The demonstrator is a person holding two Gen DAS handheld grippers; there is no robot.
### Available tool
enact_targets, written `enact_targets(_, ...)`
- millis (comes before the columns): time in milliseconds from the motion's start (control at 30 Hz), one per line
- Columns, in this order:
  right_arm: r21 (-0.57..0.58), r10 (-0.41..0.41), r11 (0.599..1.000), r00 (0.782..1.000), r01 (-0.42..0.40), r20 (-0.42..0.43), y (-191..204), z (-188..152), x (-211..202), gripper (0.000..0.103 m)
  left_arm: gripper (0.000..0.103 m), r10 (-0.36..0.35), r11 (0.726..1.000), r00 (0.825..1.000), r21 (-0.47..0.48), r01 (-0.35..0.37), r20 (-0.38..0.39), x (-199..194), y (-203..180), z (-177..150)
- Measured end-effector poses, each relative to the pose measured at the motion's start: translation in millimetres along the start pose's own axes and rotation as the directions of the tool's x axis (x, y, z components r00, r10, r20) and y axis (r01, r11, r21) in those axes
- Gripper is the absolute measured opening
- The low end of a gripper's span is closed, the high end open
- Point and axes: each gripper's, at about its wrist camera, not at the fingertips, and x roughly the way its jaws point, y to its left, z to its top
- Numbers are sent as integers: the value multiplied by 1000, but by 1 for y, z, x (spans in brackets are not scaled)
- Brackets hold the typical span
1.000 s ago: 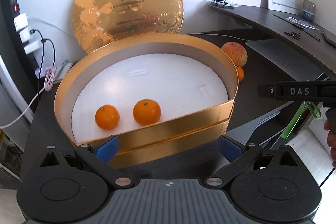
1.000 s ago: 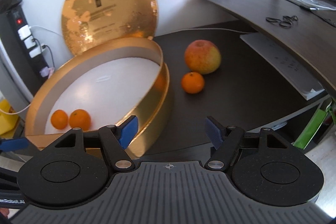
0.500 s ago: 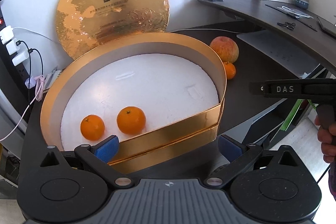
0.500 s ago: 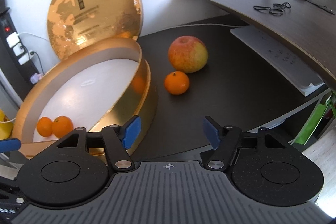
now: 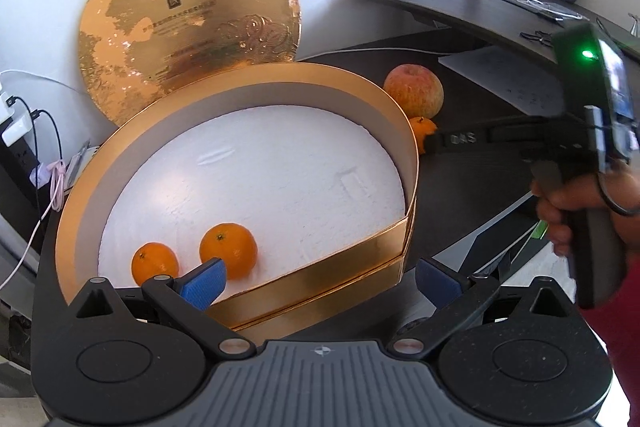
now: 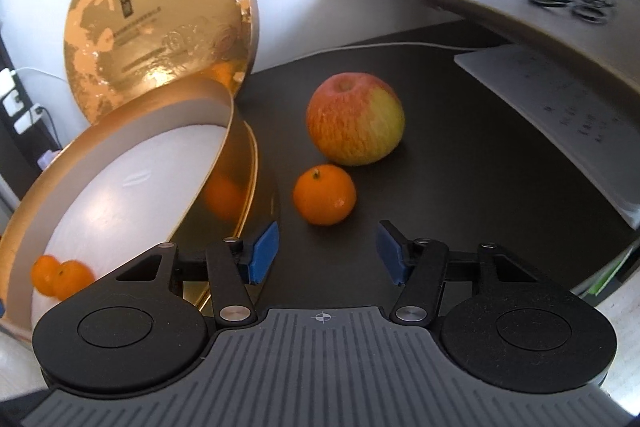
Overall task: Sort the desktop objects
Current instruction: 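Move the right gripper back out to the last mandarin near the apple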
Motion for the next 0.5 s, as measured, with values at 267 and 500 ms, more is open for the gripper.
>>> enact_targets(267, -14, 6, 1000, 1000, -6, -22, -1, 8, 28, 60, 101, 5, 1000, 1000, 8, -4, -14, 9, -2, 5)
enact_targets(500, -7, 29, 1000, 999, -30, -27, -5, 14, 46, 56, 101, 6, 1000, 999, 0, -6, -32, 13, -2, 5)
